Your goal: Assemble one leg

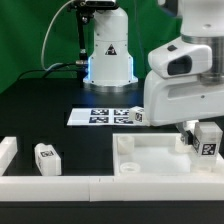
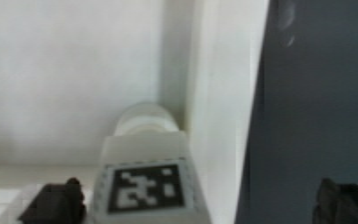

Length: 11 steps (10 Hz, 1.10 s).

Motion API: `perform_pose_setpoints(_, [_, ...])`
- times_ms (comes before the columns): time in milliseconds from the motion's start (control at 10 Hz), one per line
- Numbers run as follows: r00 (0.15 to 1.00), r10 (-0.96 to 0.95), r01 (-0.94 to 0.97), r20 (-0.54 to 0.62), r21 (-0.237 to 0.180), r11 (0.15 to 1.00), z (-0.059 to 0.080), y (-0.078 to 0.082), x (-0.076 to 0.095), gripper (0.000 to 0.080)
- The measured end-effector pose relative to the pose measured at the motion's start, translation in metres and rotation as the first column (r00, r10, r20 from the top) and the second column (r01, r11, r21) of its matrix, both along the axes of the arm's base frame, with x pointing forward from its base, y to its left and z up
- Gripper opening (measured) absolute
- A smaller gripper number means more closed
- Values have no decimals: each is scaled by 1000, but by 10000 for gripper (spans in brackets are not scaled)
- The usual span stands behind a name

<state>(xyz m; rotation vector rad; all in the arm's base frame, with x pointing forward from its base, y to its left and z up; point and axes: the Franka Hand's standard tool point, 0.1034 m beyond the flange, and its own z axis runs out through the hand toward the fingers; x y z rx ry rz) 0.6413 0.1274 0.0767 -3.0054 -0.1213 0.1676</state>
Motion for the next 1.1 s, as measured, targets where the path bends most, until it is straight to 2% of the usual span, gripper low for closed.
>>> perform_pose_setpoints(200, [1000,3,-3,-6,4,1000,3,2,12,649])
perform_pose_setpoints(400, [1000,2,-2,-7,3,1000,3,1,12,407])
perform_pose_setpoints(500, [1000,1,-1,-3,-7,1000,3,-5,13,407])
perform_pose_setpoints(600, [1000,-1,1,0,-9,1000,3,-7,14,319])
perform_pose_setpoints(700, [1000,-1,1,3,-9,1000,3,-7,15,319])
perform_pose_setpoints(800, [998,-15,16,60,-11,1000,3,-9,13,319])
perform_pose_setpoints(1000, [989,-72,75,131,-18,997,1,-19,-6,306])
perform_pose_setpoints(1100, [979,-132,136,155,-16,991,0,-17,-4,291])
